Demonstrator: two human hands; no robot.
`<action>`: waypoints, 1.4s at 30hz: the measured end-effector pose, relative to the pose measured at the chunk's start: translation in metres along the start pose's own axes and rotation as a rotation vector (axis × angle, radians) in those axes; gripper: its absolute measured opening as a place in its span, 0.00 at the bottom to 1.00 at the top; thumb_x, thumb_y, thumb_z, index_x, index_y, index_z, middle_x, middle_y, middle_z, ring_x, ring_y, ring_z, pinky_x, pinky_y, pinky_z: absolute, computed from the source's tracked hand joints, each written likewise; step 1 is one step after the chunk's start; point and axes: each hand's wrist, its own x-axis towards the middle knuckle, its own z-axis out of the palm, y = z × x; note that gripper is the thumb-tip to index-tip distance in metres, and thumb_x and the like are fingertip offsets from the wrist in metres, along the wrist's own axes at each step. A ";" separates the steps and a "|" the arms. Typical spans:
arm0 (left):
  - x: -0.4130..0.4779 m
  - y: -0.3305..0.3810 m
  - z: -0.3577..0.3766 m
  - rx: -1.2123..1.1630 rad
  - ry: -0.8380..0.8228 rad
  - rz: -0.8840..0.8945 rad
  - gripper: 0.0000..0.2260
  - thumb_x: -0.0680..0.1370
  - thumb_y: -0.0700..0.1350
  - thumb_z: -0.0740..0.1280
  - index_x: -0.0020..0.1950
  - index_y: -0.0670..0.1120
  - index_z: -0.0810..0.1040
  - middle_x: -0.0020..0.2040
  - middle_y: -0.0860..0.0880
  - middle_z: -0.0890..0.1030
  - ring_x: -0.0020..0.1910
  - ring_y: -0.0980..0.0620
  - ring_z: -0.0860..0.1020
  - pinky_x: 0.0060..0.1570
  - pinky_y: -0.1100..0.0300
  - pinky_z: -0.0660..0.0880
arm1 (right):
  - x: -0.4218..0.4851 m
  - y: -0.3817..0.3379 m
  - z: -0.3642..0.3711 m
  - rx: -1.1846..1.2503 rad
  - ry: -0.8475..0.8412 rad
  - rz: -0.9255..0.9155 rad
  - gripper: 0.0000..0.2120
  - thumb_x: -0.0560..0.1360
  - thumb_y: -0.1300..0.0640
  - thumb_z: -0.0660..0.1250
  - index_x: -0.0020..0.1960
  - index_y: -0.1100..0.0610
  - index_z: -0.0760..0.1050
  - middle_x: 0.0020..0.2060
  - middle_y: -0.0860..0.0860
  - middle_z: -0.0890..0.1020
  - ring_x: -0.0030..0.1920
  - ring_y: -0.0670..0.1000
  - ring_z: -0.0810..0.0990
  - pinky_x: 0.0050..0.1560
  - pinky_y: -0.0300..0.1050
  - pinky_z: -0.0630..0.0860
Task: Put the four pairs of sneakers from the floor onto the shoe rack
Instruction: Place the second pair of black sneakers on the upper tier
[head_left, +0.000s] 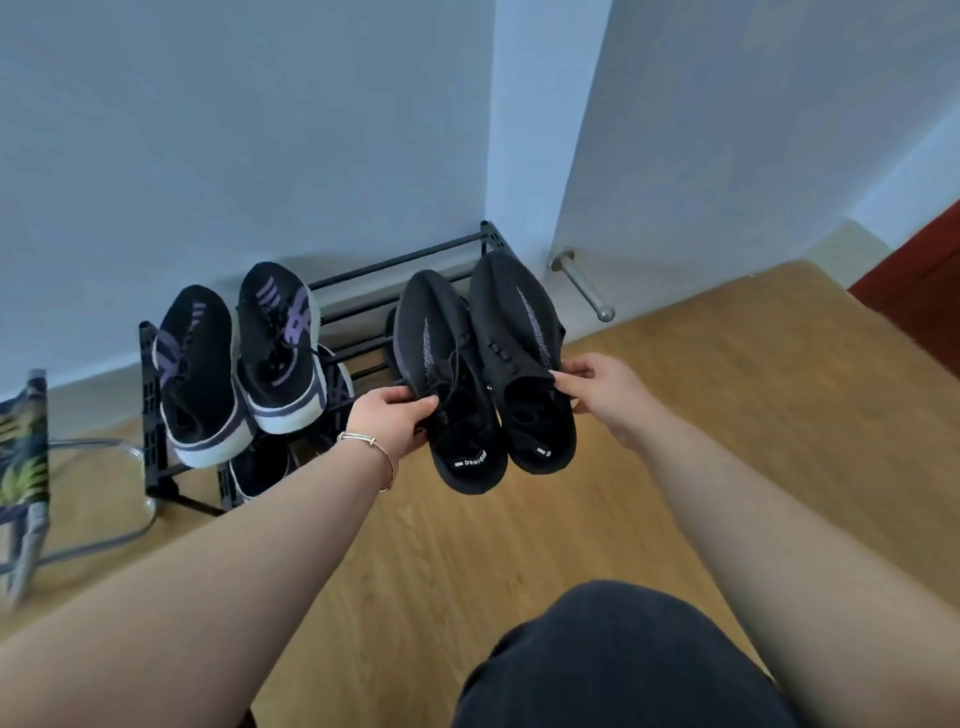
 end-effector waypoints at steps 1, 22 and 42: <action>0.004 0.004 -0.003 -0.032 0.018 -0.006 0.09 0.75 0.35 0.73 0.55 0.39 0.81 0.54 0.38 0.85 0.52 0.40 0.85 0.54 0.46 0.82 | 0.009 -0.009 0.005 -0.018 -0.011 -0.007 0.18 0.77 0.53 0.72 0.63 0.61 0.78 0.54 0.53 0.83 0.51 0.53 0.82 0.44 0.44 0.76; 0.035 0.023 0.001 0.228 0.427 0.165 0.19 0.74 0.52 0.72 0.63 0.48 0.82 0.55 0.51 0.86 0.55 0.49 0.83 0.63 0.50 0.77 | 0.086 -0.026 0.061 0.195 0.150 0.126 0.05 0.71 0.45 0.75 0.41 0.46 0.82 0.47 0.49 0.87 0.50 0.57 0.85 0.55 0.62 0.82; -0.011 -0.037 0.009 -0.141 0.189 0.011 0.24 0.75 0.41 0.75 0.69 0.40 0.71 0.53 0.41 0.82 0.49 0.46 0.85 0.50 0.58 0.82 | 0.018 0.033 0.051 0.590 -0.053 0.195 0.23 0.75 0.60 0.75 0.68 0.58 0.75 0.55 0.58 0.86 0.50 0.56 0.87 0.49 0.47 0.82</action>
